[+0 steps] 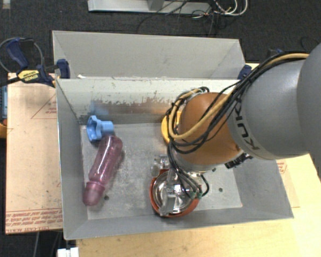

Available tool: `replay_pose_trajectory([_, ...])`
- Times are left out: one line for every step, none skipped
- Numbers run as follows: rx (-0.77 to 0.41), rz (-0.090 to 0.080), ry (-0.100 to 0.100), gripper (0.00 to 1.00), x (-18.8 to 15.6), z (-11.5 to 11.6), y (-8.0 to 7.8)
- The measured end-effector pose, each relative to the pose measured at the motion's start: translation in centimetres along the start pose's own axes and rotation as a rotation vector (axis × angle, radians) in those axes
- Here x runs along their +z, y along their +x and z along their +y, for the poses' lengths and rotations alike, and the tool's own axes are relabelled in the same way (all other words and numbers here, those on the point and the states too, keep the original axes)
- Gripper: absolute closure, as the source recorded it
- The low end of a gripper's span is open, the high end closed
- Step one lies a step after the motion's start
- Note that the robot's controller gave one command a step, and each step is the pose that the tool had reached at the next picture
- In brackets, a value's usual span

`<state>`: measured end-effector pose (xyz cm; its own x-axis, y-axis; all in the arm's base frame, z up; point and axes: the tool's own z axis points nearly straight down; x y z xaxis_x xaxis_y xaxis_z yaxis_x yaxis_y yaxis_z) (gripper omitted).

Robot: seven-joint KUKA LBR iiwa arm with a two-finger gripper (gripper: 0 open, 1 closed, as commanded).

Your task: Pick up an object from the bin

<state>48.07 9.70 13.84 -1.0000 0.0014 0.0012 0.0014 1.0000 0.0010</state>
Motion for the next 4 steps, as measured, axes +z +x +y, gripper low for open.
replay_pose_trajectory([-0.215, -0.012, -0.001, 0.0, 6.5, -6.0, -1.6])
replay_pose_trajectory([-0.083, -0.01, -0.004, 0.0, 6.7, -7.7, -2.3])
replay_pose_trajectory([-0.095, -0.023, -0.005, 0.0, 6.6, -8.2, -1.7])
replay_pose_trajectory([0.01, -0.055, -0.009, 0.0, 6.3, -9.7, -0.9])
